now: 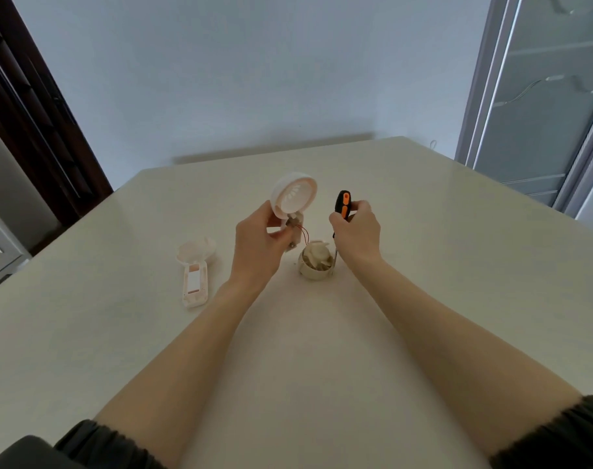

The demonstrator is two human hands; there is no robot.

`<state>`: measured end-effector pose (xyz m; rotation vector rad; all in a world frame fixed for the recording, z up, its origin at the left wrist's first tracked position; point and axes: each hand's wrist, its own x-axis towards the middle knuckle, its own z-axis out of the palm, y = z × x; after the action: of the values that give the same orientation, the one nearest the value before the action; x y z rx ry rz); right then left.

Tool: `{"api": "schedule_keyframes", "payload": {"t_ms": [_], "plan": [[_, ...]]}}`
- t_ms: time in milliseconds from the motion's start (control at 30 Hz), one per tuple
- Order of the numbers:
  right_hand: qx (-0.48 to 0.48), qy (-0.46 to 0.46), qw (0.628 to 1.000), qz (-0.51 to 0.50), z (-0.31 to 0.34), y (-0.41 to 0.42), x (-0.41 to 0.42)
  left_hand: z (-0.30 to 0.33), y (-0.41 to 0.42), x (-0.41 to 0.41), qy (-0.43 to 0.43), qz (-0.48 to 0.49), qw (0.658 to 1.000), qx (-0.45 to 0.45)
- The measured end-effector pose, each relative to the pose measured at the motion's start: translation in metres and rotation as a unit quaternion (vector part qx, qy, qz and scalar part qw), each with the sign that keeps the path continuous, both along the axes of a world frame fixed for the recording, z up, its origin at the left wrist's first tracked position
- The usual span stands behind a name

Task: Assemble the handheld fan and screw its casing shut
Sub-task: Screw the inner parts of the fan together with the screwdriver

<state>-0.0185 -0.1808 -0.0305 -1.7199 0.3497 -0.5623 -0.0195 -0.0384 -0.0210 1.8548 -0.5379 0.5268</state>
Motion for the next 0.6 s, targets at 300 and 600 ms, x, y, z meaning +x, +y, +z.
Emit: {"api": "schedule_keyframes", "payload": {"t_ms": [300, 600], "plan": [[-0.15, 0.131, 0.98, 0.014, -0.002, -0.01, 0.0, -0.011, 0.006, 0.015, -0.099, 0.016, 0.988, 0.115], [-0.331, 0.158, 0.93, 0.005, 0.008, -0.007, -0.009, -0.012, 0.009, 0.017, -0.109, 0.039, 0.985, 0.131]]}}
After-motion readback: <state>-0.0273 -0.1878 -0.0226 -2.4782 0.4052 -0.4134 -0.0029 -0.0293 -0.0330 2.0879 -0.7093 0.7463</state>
